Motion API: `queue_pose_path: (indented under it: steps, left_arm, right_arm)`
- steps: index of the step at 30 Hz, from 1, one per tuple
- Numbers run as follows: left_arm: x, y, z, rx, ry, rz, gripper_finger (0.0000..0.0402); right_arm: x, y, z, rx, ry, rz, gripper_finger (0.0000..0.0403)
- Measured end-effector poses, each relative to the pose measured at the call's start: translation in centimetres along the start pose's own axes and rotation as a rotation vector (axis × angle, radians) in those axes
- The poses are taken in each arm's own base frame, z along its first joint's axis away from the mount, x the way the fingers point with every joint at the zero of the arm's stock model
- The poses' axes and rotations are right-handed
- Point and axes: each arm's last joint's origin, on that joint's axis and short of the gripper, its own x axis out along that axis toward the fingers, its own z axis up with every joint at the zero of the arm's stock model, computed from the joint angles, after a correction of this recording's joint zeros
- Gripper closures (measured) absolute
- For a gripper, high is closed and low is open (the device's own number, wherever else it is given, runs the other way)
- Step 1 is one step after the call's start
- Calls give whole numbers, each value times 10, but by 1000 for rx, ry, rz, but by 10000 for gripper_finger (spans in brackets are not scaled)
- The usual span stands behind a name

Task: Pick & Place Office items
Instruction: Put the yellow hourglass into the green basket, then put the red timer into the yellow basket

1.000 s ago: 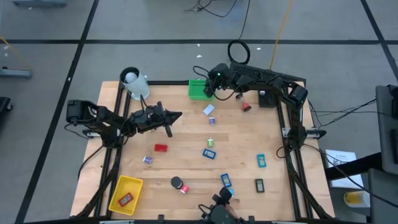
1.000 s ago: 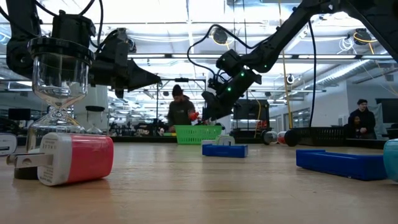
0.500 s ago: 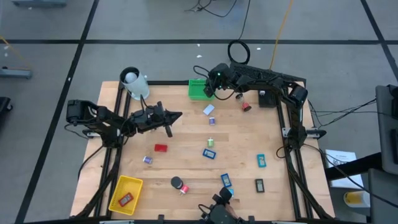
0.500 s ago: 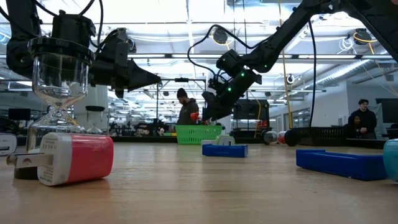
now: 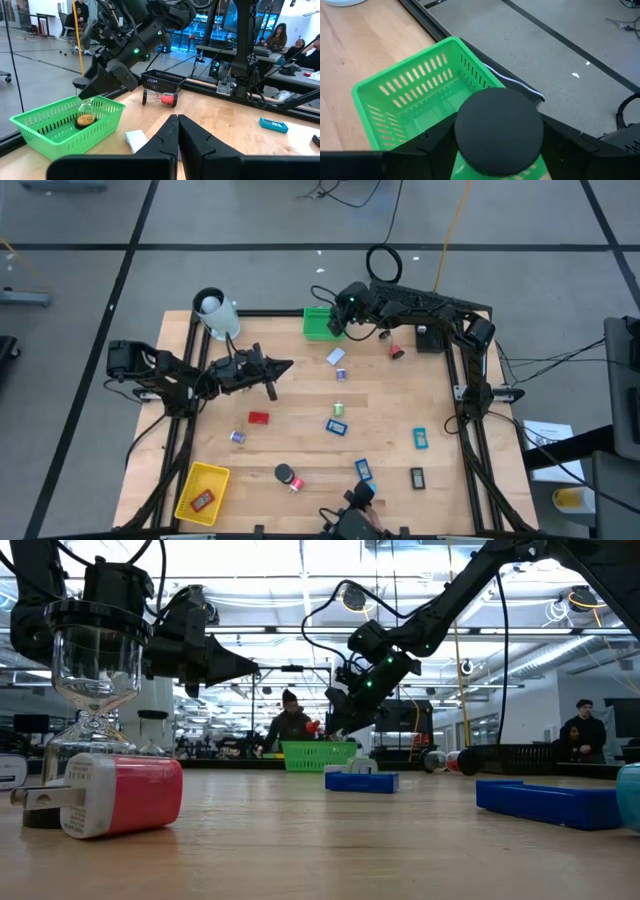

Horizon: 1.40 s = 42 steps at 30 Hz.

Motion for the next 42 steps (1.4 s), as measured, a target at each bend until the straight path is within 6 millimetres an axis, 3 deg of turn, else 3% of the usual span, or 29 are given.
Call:
queue_pose_path:
  steps: [8, 13, 17, 23, 27, 37, 42]
  left_arm:
    - [0, 0, 0, 0, 0, 0, 394]
    - [0, -2, 0, 8, 1, -8, 390]
    - [0, -4, 0, 22, 2, -20, 380]
    - [-1, -4, -1, 26, 3, -22, 394]
    - [-1, -5, -1, 26, 3, -23, 395]
    - [-2, -18, -2, -7, 15, -114, 394]
    - [3, -37, 3, -6, 26, -97, 397]
  right_arm:
    - [-1, 1, 8, 1, -83, -29, 107]
    - [-11, 6, 18, -3, -131, -43, 93]
    - [-31, 13, 29, -45, -151, -53, 95]
    - [-82, 32, 46, -99, -167, -13, 123]
    - [-110, 52, 20, -159, -194, 42, 181]
    - [-163, 65, -109, -101, -399, 214, 384]
    - [-189, 62, -143, -96, -483, 275, 390]
